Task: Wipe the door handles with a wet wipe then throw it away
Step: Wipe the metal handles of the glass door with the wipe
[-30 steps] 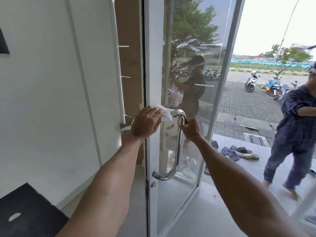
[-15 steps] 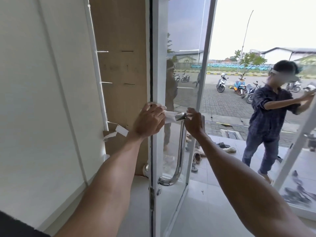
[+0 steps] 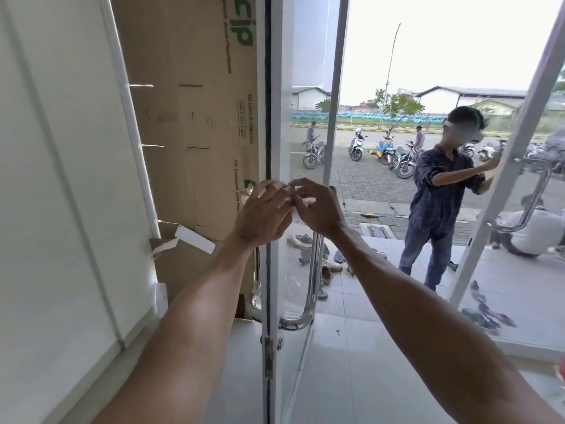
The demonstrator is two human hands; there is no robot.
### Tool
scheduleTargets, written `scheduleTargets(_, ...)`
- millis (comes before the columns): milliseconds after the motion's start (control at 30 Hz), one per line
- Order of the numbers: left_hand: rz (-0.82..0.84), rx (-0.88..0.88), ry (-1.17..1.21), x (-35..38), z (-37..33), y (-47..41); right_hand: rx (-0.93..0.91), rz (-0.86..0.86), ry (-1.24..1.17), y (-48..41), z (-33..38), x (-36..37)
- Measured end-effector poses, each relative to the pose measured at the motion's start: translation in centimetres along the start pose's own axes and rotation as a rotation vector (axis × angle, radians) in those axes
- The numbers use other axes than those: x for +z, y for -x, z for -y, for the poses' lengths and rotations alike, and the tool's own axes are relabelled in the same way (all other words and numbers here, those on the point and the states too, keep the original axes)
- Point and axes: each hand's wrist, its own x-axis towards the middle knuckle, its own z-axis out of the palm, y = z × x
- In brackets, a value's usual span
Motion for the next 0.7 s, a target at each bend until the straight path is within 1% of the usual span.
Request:
scheduleTargets(133,-0.003,-0.053,0.059,0.0,-0.4,0.6,-0.040,-0.054,0.014,0.9,-0.4,-0.8)
scheduleTargets(233,-0.034,-0.105,0.120,0.2,-0.4,1.3,-0.155,-0.034,0.154,1.8,-1.4,-0.9)
scheduleTargets(333,-0.001,-0.148,0.138,0.6,-0.1,2.0,-0.225,-0.055,0.276,2.9,-2.2,-0.1)
scheduleTargets(433,0.050,-0.189,0.144,0.9,-0.1,2.4,-0.300,-0.070,0.350,3.1,-2.1,0.7)
scheduleTargets(533,0.041,-0.200,0.145,1.6,-0.1,2.7,-0.363,-0.070,0.407,3.5,-2.7,1.0)
scheduleTargets(600,0.024,-0.195,0.135,1.9,-0.1,2.9,-0.373,-0.069,0.441,3.9,-3.3,1.0)
scheduleTargets(700,0.008,-0.206,0.130,2.2,0.3,3.2,-0.339,-0.090,0.468,4.2,-3.9,0.8)
